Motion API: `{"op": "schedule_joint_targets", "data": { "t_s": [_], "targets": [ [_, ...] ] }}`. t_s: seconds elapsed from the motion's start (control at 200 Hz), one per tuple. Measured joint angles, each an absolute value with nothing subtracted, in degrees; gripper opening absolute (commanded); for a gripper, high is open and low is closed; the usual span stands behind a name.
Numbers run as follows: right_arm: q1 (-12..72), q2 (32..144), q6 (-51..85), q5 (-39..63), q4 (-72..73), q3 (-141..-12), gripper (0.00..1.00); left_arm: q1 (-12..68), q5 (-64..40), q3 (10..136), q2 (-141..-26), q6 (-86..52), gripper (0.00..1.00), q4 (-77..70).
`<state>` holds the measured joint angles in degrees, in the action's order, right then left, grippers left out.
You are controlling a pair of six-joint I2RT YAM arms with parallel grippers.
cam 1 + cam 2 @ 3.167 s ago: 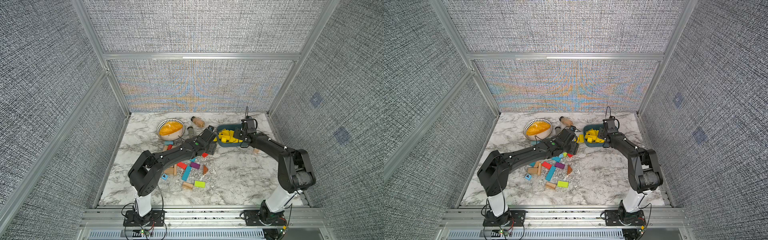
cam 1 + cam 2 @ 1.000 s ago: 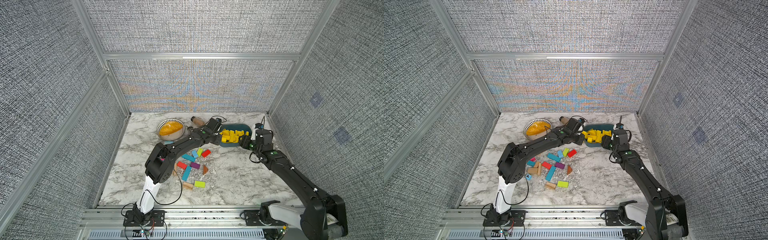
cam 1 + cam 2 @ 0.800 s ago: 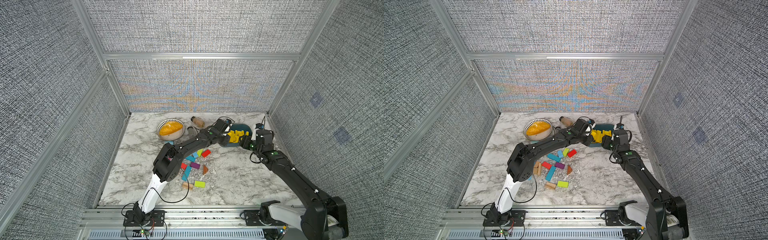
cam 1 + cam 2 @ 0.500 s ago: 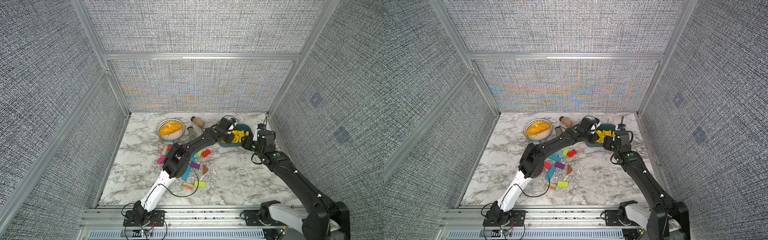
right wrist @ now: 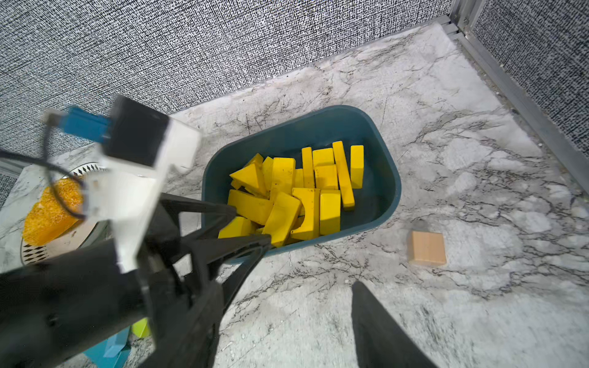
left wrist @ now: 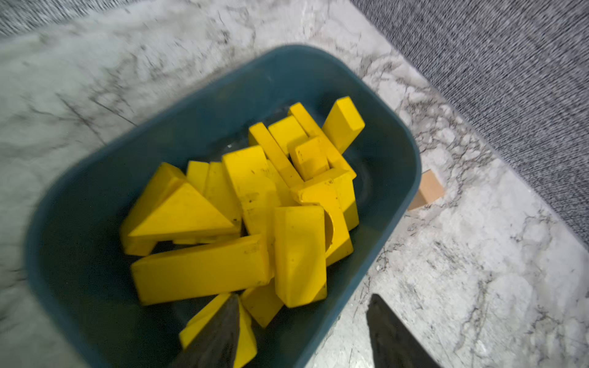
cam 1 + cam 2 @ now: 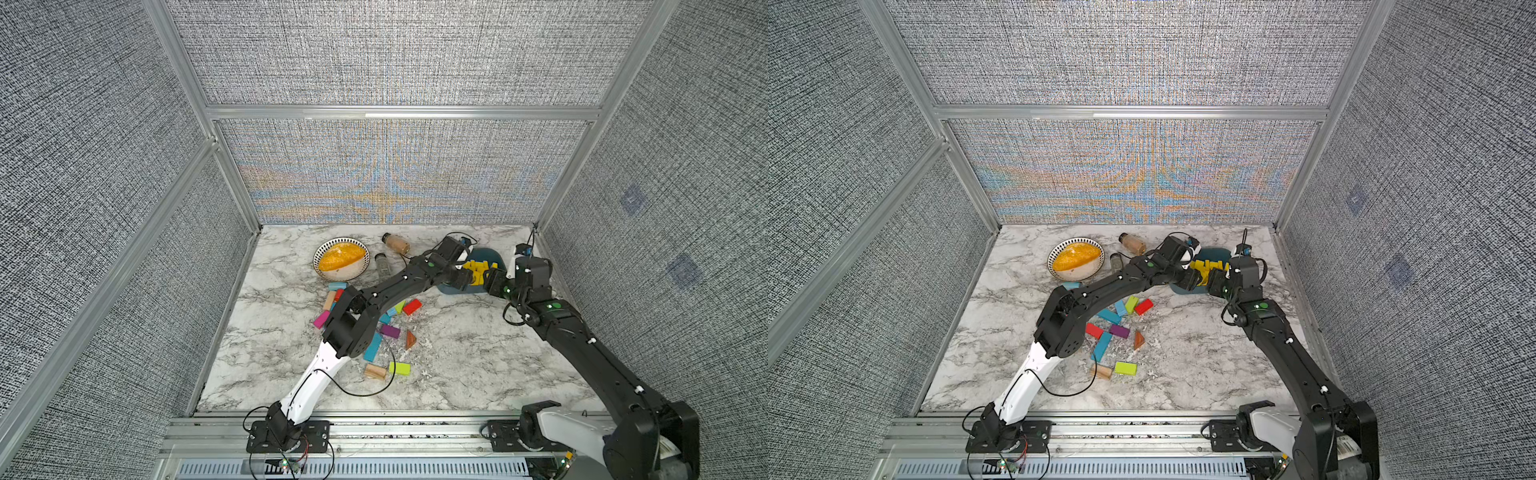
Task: Pick out the yellow building blocks
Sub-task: Place the building block in the storage box, then pick up the building block from the center of the board.
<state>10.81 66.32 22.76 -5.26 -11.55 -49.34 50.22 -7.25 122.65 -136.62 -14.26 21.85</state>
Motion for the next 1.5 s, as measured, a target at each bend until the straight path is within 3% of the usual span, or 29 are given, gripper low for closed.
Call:
{"op": "schedule_joint_targets", "data": {
  "t_s": [0.145,0.365,0.716,1.091,1.496],
  "targets": [
    [11.7,69.49,22.26,-4.32,-13.08,-53.54,0.64,50.15,-4.03,112.57,-123.17,-12.93,0.7,17.78],
    [17.58,75.37,21.87,-6.26,-14.15,-60.4,0.62,49.25,10.72,90.15,-99.66,-11.11,0.7,14.37],
    [31.38,99.85,22.59,-11.7,-18.85,-77.97,0.58,44.56,26.3,57.89,-75.09,-18.11,0.7,9.47],
    [35.94,120.86,30.11,-20.08,-25.74,-92.25,0.58,42.96,31.38,46.83,-67.55,-22.87,0.73,7.79],
    [33.36,126.87,34.74,-27.11,-28.91,-94.43,0.63,42.61,30.94,46.06,-67.96,-25.08,0.73,7.4]
  ]
}}
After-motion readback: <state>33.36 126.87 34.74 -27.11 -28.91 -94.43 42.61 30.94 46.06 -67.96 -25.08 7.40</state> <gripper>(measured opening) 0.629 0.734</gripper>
